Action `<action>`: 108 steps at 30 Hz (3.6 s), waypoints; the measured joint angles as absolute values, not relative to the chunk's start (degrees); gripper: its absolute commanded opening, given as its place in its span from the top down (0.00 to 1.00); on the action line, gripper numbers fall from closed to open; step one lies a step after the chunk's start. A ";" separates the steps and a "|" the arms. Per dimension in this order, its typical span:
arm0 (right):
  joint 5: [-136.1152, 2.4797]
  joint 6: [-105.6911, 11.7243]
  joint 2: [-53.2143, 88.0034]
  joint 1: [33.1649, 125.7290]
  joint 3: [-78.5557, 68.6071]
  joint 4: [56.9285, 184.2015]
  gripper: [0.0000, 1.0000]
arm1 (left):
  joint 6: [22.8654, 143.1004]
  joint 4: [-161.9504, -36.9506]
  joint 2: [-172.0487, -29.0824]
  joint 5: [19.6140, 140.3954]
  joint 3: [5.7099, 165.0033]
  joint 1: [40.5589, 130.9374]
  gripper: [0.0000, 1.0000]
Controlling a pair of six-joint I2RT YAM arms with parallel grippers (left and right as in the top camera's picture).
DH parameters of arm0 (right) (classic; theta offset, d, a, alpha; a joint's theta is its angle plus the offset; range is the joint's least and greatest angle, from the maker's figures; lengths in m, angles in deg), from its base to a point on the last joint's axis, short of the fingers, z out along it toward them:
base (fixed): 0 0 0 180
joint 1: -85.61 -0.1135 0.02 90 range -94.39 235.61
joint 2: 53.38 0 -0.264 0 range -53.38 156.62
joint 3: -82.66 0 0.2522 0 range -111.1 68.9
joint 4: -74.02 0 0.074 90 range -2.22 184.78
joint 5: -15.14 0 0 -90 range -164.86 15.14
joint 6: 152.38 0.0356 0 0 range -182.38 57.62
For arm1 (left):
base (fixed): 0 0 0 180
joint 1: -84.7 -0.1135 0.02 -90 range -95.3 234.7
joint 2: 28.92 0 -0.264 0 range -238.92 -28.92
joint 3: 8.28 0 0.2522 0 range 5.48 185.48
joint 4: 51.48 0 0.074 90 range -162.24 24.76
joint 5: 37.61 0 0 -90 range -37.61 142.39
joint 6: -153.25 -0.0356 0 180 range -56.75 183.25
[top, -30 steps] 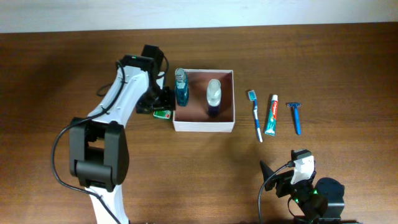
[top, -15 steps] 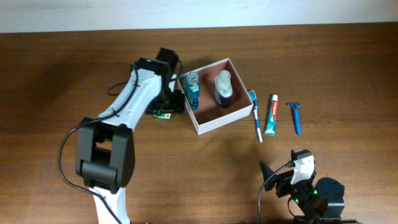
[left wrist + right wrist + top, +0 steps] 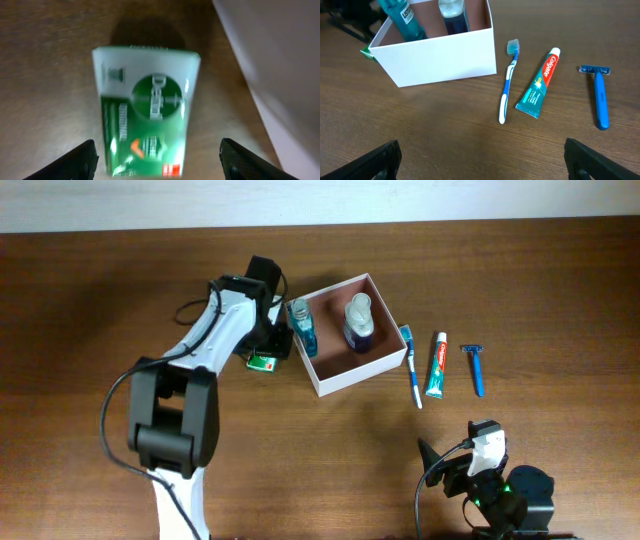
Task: Pack container
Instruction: 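Lift the Dettol bar and lower it into the box, then open the left gripper and withdraw it from the box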
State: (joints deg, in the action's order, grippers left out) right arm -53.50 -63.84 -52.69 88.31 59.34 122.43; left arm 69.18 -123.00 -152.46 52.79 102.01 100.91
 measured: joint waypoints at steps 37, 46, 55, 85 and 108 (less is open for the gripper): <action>-53.50 -63.86 -52.69 88.31 59.34 122.46 0.01 | 68.46 -130.65 -144.42 53.06 109.97 99.49 0.72; -53.50 -63.86 -52.69 88.31 59.34 122.43 0.01 | 63.26 -131.63 -131.57 55.81 111.04 114.17 0.72; -53.50 -63.86 -52.69 88.31 59.34 122.43 0.01 | 53.77 -126.32 -137.80 49.75 111.02 125.23 0.73; -53.52 -63.84 -52.69 88.31 59.34 122.43 0.01 | 58.10 -137.03 -143.70 48.97 112.59 123.48 0.00; -48.69 -59.70 -52.69 88.31 59.34 121.58 0.01 | 81.53 -161.49 -116.62 45.67 115.26 102.57 0.00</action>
